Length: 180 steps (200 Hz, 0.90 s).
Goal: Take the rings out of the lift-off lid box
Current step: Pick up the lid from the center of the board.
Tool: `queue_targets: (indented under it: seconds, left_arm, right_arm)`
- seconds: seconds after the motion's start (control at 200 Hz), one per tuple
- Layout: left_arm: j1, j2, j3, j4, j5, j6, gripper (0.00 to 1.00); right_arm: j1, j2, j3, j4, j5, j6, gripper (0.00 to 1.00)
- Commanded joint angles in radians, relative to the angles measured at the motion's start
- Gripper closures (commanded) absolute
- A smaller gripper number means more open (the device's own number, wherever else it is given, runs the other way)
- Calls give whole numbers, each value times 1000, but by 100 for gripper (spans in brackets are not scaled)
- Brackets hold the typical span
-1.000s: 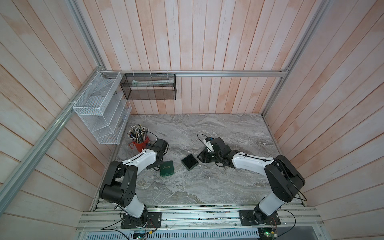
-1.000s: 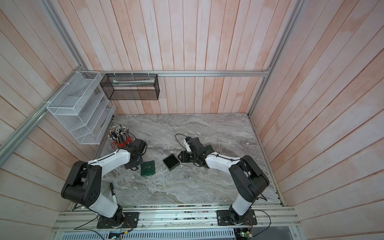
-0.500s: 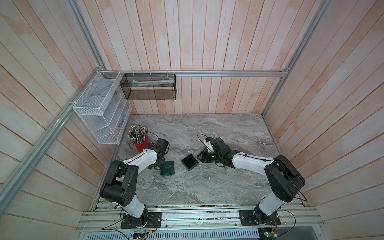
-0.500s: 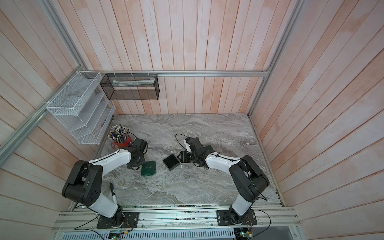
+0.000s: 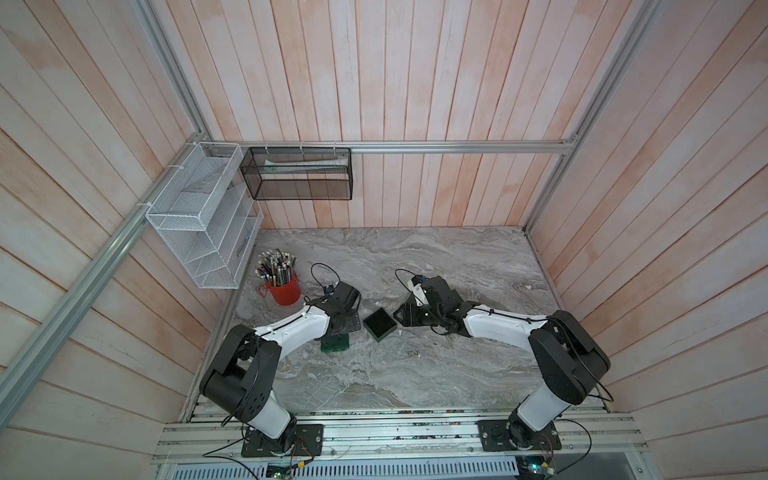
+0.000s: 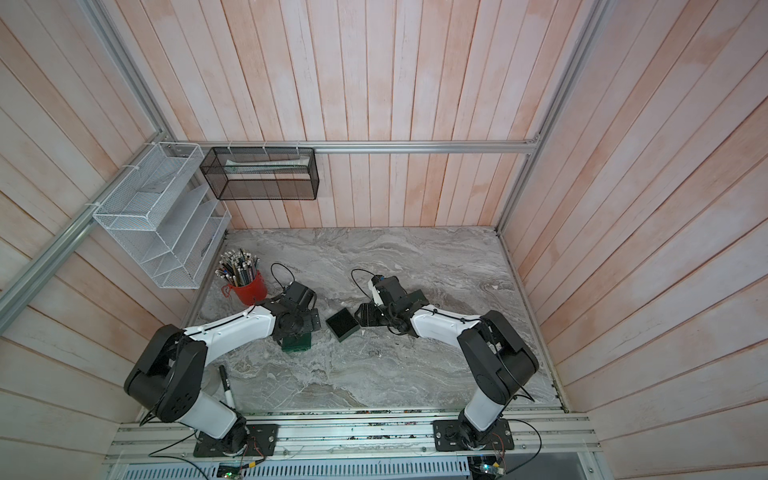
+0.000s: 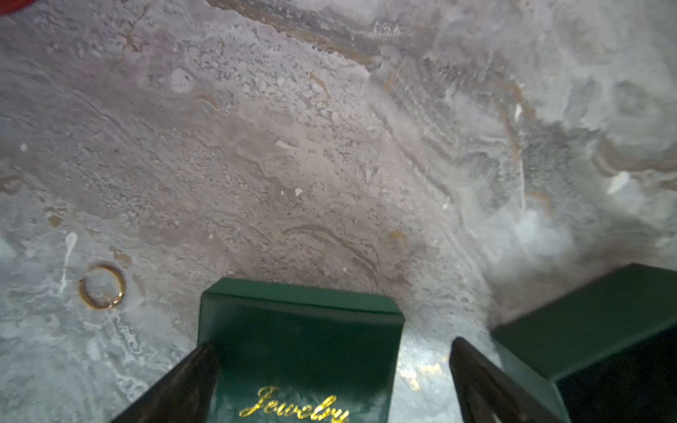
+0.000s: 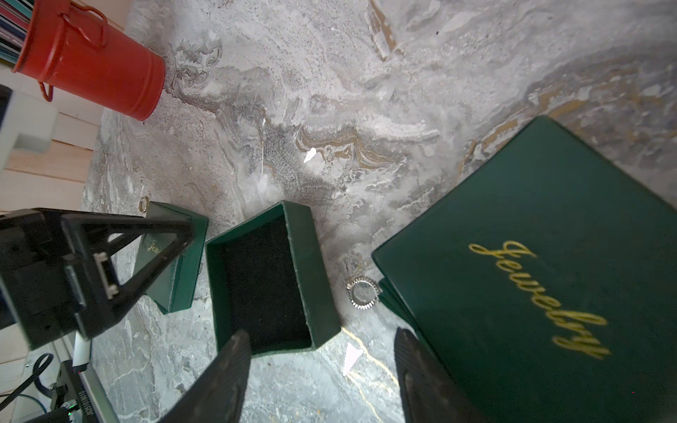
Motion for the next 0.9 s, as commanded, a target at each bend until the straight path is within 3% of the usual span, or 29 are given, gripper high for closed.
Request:
queue_targets:
  seconds: [0.0,0.44,0.895]
  left_arm:
    - [-19,52,23,-41,-49,-34,0]
    - [-39,-83,-22,-56,-118,-88,0]
    - [39,-115,-153,145,36,-33,0]
  right_arm:
    - [-5,-15,-26,26,-3,-10,36]
    - [2,76,22,63,-54,3,39]
    - [21,92,5,91,-118,8,41]
